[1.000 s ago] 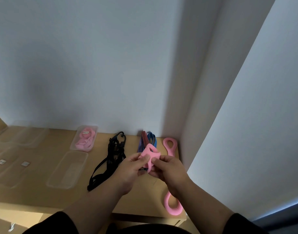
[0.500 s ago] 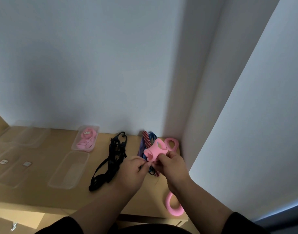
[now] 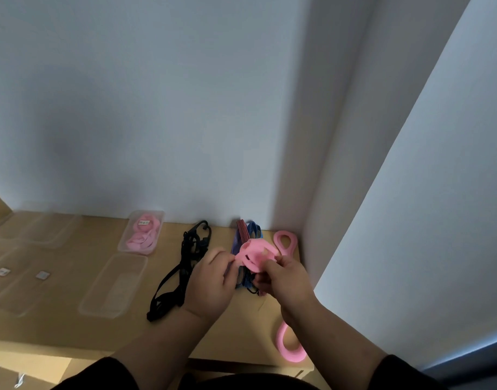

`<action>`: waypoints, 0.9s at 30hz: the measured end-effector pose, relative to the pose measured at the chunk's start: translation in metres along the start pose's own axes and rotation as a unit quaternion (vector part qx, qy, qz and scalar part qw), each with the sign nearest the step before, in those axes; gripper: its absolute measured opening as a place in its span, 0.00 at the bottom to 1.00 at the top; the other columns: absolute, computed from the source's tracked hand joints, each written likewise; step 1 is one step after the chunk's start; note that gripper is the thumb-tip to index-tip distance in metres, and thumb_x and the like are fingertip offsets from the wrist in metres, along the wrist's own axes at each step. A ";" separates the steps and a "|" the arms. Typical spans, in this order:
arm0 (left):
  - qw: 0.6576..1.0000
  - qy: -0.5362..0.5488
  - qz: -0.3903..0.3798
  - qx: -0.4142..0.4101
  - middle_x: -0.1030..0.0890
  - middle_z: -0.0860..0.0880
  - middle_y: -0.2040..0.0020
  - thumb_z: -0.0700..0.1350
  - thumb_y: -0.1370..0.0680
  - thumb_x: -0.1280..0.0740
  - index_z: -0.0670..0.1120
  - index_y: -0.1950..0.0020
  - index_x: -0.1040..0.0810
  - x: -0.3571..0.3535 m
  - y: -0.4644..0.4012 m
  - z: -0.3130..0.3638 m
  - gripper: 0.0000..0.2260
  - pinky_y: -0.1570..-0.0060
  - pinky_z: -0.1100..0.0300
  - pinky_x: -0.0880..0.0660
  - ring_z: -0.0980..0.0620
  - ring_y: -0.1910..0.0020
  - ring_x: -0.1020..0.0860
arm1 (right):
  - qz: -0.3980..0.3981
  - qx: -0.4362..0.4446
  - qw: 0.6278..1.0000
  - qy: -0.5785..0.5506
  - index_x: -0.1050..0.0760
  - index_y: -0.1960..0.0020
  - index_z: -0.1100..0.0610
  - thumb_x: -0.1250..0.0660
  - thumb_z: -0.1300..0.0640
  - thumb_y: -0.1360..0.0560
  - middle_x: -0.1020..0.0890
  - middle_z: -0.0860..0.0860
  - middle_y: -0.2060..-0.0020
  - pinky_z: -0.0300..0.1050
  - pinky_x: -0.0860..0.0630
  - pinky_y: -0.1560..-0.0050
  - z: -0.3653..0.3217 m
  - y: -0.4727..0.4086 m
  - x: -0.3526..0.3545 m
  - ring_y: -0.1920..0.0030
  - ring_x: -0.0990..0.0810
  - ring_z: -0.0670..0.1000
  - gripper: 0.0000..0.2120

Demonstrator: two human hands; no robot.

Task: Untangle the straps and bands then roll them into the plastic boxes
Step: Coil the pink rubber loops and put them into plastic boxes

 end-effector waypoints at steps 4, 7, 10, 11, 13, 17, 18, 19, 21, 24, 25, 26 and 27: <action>1.000 -0.015 -0.012 -0.011 0.28 0.57 0.54 0.53 0.20 0.42 0.45 0.52 0.21 0.004 -0.003 -0.009 0.15 0.60 0.59 0.26 0.57 0.58 0.27 | 0.000 -0.011 0.999 0.049 0.20 0.48 0.64 0.28 0.55 0.23 0.18 0.54 0.68 0.41 0.21 0.63 0.007 -0.003 0.002 0.66 0.19 0.53 0.12; 0.998 -0.054 -0.005 -0.033 0.24 0.52 0.54 0.52 0.20 0.42 0.44 0.53 0.21 0.010 -0.007 -0.015 0.15 0.62 0.60 0.28 0.55 0.59 0.26 | -0.013 0.001 0.998 0.063 0.21 0.48 0.64 0.31 0.59 0.22 0.18 0.55 0.68 0.39 0.22 0.67 0.002 0.001 -0.001 0.66 0.19 0.54 0.08; 0.999 -0.034 -0.025 -0.034 0.24 0.53 0.53 0.52 0.20 0.41 0.45 0.51 0.21 0.015 -0.011 -0.020 0.14 0.60 0.64 0.30 0.58 0.58 0.27 | -0.038 0.018 0.997 0.061 0.21 0.48 0.64 0.31 0.60 0.21 0.17 0.53 0.68 0.36 0.24 0.69 -0.001 0.005 -0.009 0.68 0.19 0.51 0.07; 0.998 -0.010 -0.052 -0.024 0.24 0.54 0.52 0.52 0.19 0.40 0.46 0.50 0.21 0.012 -0.011 -0.023 0.12 0.58 0.64 0.29 0.59 0.57 0.26 | -0.041 0.021 0.997 0.063 0.21 0.48 0.64 0.31 0.60 0.21 0.17 0.53 0.67 0.36 0.25 0.69 -0.002 0.006 -0.010 0.68 0.20 0.50 0.07; 0.990 0.071 -0.116 0.043 0.22 0.56 0.51 0.48 0.20 0.35 0.52 0.47 0.22 0.005 -0.007 -0.031 0.04 0.54 0.63 0.26 0.60 0.53 0.23 | -0.044 0.031 0.997 0.061 0.20 0.49 0.63 0.30 0.59 0.22 0.17 0.53 0.65 0.37 0.25 0.67 -0.003 0.006 -0.010 0.68 0.21 0.49 0.07; 0.916 0.286 -0.187 0.211 0.16 0.50 0.49 0.43 0.23 0.32 0.53 0.45 0.19 -0.002 0.004 -0.041 0.09 0.43 0.52 0.22 0.52 0.48 0.18 | -0.068 0.061 0.991 0.094 0.18 0.51 0.59 0.29 0.56 0.22 0.16 0.55 0.61 0.43 0.27 0.61 -0.004 0.004 -0.009 0.64 0.25 0.50 0.06; 0.894 0.330 -0.174 0.247 0.16 0.49 0.49 0.46 0.25 0.33 0.52 0.45 0.19 0.001 0.003 -0.042 0.10 0.43 0.50 0.22 0.49 0.48 0.18 | -0.070 0.066 0.990 0.104 0.18 0.51 0.58 0.28 0.56 0.23 0.15 0.55 0.59 0.43 0.27 0.60 -0.004 0.005 -0.010 0.63 0.24 0.49 0.05; 0.871 0.368 -0.163 0.284 0.15 0.48 0.50 0.49 0.24 0.34 0.51 0.42 0.20 0.002 0.002 -0.044 0.11 0.43 0.48 0.22 0.47 0.48 0.17 | -0.068 0.073 0.988 0.114 0.19 0.51 0.57 0.27 0.56 0.24 0.15 0.55 0.58 0.43 0.26 0.59 -0.004 0.004 -0.011 0.61 0.23 0.48 0.05; 0.845 0.393 -0.161 0.325 0.15 0.45 0.50 0.54 0.18 0.37 0.49 0.40 0.22 0.003 0.002 -0.044 0.12 0.44 0.44 0.21 0.45 0.49 0.16 | -0.055 0.081 0.985 0.144 0.21 0.51 0.56 0.25 0.54 0.25 0.15 0.52 0.58 0.39 0.25 0.60 -0.001 0.004 -0.013 0.60 0.19 0.47 0.08; 0.836 0.372 -0.184 0.357 0.15 0.44 0.49 0.59 0.23 0.34 0.49 0.42 0.21 0.001 0.007 -0.046 0.17 0.42 0.40 0.22 0.44 0.50 0.16 | -0.055 0.084 0.980 0.174 0.24 0.49 0.54 0.23 0.54 0.27 0.14 0.49 0.57 0.32 0.25 0.64 0.000 0.007 -0.023 0.59 0.17 0.44 0.12; 0.829 0.365 -0.199 0.373 0.15 0.44 0.48 0.63 0.24 0.35 0.49 0.41 0.21 0.001 0.010 -0.047 0.22 0.42 0.40 0.22 0.44 0.49 0.16 | -0.064 0.088 0.978 0.178 0.25 0.48 0.54 0.23 0.54 0.27 0.14 0.49 0.58 0.32 0.25 0.65 0.002 0.007 -0.028 0.59 0.17 0.44 0.13; 0.818 0.359 -0.220 0.392 0.15 0.44 0.48 0.67 0.24 0.39 0.49 0.39 0.21 0.000 0.015 -0.050 0.26 0.43 0.43 0.21 0.44 0.48 0.16 | -0.074 0.092 0.974 0.191 0.25 0.49 0.53 0.23 0.54 0.28 0.15 0.49 0.58 0.34 0.25 0.64 0.003 0.007 -0.032 0.60 0.17 0.44 0.13; 0.802 0.357 -0.232 0.419 0.15 0.44 0.47 0.70 0.25 0.44 0.50 0.38 0.21 0.000 0.020 -0.053 0.30 0.45 0.46 0.20 0.44 0.48 0.16 | -0.085 0.101 0.968 0.212 0.24 0.50 0.51 0.23 0.53 0.28 0.15 0.48 0.59 0.35 0.25 0.64 0.004 0.007 -0.037 0.60 0.18 0.44 0.12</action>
Point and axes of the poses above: each hand's wrist, its own y-axis away from the middle knuckle, its own x-axis out of the back of the hand, z = x × y, the point moved 7 cm from there along -y, towards the middle knuckle
